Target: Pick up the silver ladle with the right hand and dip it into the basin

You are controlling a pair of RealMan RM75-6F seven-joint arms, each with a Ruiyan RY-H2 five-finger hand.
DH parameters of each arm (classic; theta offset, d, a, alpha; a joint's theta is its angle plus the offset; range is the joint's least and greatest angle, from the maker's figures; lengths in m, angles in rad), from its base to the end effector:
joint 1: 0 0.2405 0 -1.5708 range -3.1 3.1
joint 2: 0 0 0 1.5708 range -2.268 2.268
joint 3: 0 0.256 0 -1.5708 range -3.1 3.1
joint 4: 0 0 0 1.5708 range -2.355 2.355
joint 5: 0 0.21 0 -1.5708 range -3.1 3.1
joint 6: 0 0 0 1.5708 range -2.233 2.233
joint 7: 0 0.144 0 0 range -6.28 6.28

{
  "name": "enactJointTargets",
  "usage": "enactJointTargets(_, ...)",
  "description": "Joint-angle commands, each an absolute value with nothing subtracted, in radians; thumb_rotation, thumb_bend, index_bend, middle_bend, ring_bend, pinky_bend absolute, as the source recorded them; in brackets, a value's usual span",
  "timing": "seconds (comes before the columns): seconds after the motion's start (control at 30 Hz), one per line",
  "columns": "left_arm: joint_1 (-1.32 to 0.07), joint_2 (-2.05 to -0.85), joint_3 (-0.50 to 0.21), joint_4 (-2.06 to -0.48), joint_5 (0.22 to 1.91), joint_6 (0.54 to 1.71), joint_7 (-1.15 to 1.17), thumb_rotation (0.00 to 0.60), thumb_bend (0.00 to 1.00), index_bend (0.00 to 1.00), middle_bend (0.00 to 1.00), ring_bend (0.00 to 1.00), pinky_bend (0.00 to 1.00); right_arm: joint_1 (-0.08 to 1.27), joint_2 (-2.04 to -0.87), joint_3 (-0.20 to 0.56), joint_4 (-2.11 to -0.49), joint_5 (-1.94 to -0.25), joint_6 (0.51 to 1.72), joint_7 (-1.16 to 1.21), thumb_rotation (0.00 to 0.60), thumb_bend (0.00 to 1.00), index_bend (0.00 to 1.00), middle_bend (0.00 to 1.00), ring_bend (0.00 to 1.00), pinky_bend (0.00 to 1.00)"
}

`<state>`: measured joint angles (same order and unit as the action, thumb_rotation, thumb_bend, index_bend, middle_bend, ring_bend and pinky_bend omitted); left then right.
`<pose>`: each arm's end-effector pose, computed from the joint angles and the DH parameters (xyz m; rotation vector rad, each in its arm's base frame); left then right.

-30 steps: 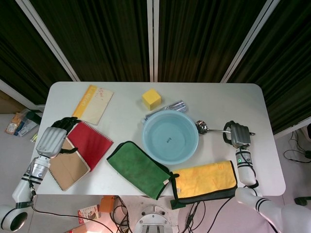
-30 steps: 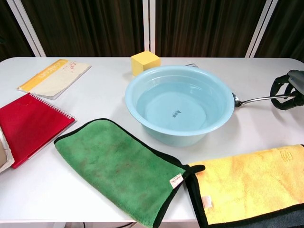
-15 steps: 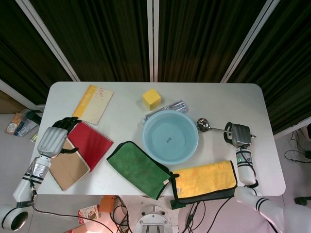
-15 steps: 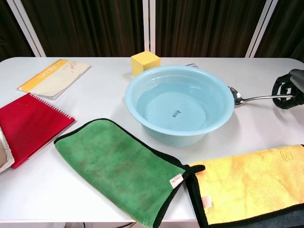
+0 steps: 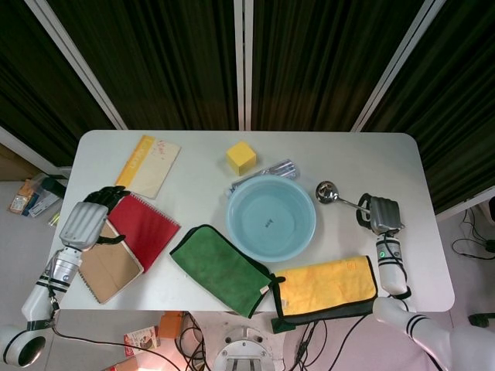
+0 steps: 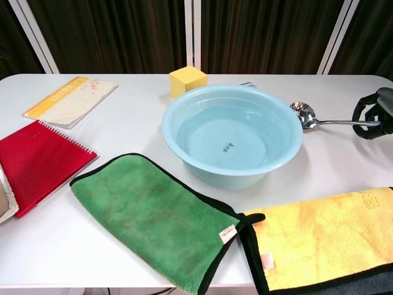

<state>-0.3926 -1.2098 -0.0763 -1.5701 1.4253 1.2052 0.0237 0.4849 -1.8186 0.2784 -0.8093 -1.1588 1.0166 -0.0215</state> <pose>-0.2617 0.2735 0.1035 -1.6501 -0.9388 -0.9479 -0.3173 -0.3428 -0.0107 1.3113 -1.0987 0.7932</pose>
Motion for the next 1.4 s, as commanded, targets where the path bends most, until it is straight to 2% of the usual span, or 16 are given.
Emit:
enactJointTargets(0.03,-0.392,-1.211,-0.076,-1.57,1.424,1.205,0.024,0.6,0.03,0.19,0.13,0.12,0.23,0.483,-1.826,0.277,-0.793,-1.168,1.027,0.006,0.6,0.61,0.64,0.79,0.75,0.8)
enactJointTargets(0.23,-0.392,-1.21,-0.077,-1.573,1.425,1.208,0.026,0.6,0.03,0.19,0.13,0.12,0.23,0.48,-1.829,0.283,-0.786,-1.183,1.047,0.074,0.6,0.65,0.65,0.81,0.77,0.8)
enactJointTargets(0.43,-0.392,-1.209,-0.076,-1.578,1.425,1.209,0.03,0.6,0.03,0.19,0.13,0.12,0.23,0.47,-1.789,0.299,-0.861,-1.19,1.071,0.122,0.6,0.67,0.66,0.83,0.78,0.8)
enactJointTargets(0.67,-0.391,-1.208,-0.076,-1.584,1.426,1.213,0.035,0.6,0.03,0.19,0.12,0.12,0.23,0.446,-1.666,0.339,-1.094,-1.167,1.065,0.191,0.6,0.71,0.67,0.83,0.78,0.8)
enactJointTargets(0.83,-0.39,-1.206,-0.077,-1.588,1.424,1.214,0.04,0.6,0.03,0.19,0.12,0.12,0.23,0.432,-1.566,0.338,-1.264,-1.196,1.079,0.199,0.6,0.74,0.68,0.83,0.78,0.8)
enactJointTargets(1.17,-0.388,-1.208,-0.077,-1.589,1.427,1.22,0.036,0.6,0.03,0.19,0.12,0.12,0.24,0.462,-1.38,0.279,-1.545,-1.259,1.043,-0.015,0.6,0.75,0.7,0.83,0.78,0.8)
enactJointTargets(1.4,-0.379,-1.2,-0.08,-1.589,1.432,1.24,0.02,0.6,0.03,0.19,0.12,0.12,0.24,0.519,-1.347,0.247,-1.601,-1.265,1.022,-0.235,0.6,0.75,0.7,0.83,0.78,0.8)
